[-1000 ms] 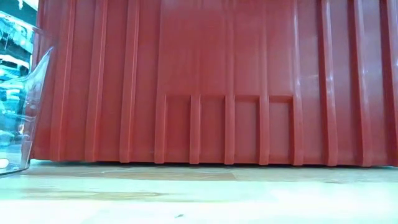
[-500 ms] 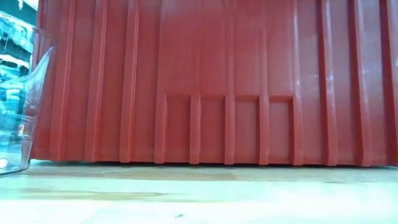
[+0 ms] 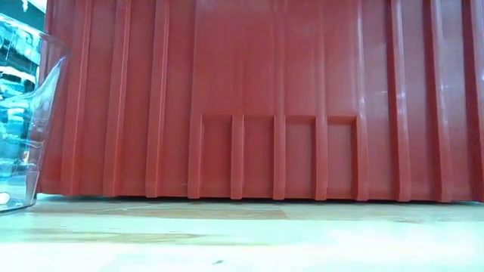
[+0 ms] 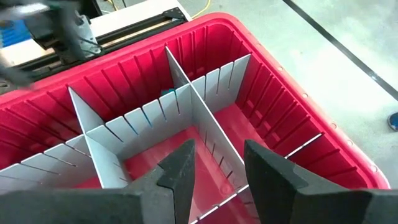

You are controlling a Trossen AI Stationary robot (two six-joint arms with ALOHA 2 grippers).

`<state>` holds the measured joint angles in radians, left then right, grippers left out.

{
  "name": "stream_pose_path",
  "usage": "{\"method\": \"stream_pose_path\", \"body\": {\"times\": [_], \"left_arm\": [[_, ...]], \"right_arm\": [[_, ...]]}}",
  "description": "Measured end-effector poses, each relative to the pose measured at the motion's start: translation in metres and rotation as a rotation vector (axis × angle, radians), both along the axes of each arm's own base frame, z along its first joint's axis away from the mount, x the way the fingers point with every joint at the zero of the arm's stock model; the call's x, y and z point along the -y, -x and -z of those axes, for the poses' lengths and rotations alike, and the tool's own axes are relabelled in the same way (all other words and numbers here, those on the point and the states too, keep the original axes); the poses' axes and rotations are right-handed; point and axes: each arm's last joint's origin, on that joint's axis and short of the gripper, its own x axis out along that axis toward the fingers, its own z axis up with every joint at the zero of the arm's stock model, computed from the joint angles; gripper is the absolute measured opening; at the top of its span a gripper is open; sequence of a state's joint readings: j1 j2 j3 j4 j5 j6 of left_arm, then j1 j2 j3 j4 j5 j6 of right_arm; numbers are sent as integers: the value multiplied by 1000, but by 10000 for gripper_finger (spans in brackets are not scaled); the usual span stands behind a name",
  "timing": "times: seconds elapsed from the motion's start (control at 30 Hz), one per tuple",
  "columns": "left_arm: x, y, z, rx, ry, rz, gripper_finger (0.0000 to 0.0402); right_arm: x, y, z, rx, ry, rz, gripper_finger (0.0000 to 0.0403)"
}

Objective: Sort blocks
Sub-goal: Put the orange block into the bin

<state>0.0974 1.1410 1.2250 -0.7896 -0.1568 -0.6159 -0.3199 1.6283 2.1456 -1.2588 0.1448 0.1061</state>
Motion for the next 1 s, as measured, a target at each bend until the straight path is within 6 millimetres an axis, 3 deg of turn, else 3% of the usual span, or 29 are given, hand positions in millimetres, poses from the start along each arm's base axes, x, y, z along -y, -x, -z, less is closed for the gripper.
{"method": "stream_pose_path", "body": {"times": [0.1, 0.27, 0.43, 0.57, 0.7, 0.8, 0.9, 1.0], "left_arm": [[26, 8, -19, -18, 62, 202, 394], [82, 32, -22, -254, 42, 468, 386], [140, 53, -5, -420, -51, 694, 381], [188, 60, 23, -506, -136, 792, 380], [225, 58, 61, -599, -154, 750, 380], [251, 47, 91, -596, 104, 605, 380], [273, 35, 103, -480, 293, 515, 380], [284, 26, 113, -438, 351, 467, 380]], "right_arm": [[0, 0, 0, -3, 0, -1, 129], [0, 1, 1, -9, -2, -1, 129], [0, 1, 1, -17, -4, 1, 129], [0, 2, 2, -24, -9, 13, 129], [0, 2, 2, -20, -12, 19, 129], [0, 2, 2, -16, -19, 27, 129], [0, 2, 2, -15, -22, 30, 129], [0, 2, 2, -14, -23, 32, 129]]}}
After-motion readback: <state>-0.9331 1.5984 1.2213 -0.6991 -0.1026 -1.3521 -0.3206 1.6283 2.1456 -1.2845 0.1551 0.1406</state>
